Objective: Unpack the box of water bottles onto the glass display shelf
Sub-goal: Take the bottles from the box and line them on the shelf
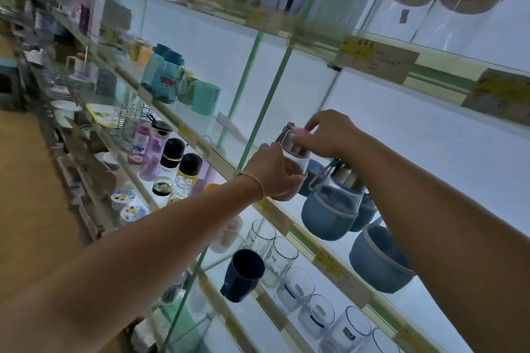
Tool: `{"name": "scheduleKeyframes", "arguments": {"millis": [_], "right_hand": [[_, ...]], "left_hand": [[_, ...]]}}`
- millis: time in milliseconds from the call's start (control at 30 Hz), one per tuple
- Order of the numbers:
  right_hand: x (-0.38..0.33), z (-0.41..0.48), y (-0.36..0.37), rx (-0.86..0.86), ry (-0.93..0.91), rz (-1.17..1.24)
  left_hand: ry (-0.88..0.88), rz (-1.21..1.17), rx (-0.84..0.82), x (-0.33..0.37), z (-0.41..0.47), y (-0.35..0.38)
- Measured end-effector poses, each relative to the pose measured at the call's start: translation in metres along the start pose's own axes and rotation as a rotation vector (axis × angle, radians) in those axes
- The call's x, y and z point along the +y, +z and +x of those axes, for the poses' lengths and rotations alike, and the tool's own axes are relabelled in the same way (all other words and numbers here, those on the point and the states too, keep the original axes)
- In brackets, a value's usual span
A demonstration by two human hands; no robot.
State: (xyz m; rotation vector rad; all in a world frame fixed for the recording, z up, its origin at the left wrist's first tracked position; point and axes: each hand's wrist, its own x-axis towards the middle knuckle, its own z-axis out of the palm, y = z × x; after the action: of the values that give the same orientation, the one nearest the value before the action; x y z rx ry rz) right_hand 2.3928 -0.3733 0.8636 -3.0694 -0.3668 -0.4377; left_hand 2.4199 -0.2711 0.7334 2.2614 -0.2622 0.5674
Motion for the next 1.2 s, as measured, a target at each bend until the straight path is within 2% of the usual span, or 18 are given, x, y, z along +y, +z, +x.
{"name": "scheduleKeyframes", "arguments": {"millis": [400,600,833,1200], "right_hand": [[-0.004,0.003,0.004,0.048,0.020,0.014],[-0.006,-0.006,0.002,0.092,0.020,0.101],[-0.003,-0.025,-0.020,0.182,0.004,0.162],[-0.001,-0.072,-0.042,0.197,-0.070,0.312]], "left_hand": [[0.039,-0.057,0.102,-0.006,-0.001,0.005],[0.058,-0.079,0.170,-0.001,-0.007,0.004],[0.100,-0.027,0.193,0.022,-0.024,-0.019],[0.067,0.085,0.217,0.055,-0.083,-0.054]]}}
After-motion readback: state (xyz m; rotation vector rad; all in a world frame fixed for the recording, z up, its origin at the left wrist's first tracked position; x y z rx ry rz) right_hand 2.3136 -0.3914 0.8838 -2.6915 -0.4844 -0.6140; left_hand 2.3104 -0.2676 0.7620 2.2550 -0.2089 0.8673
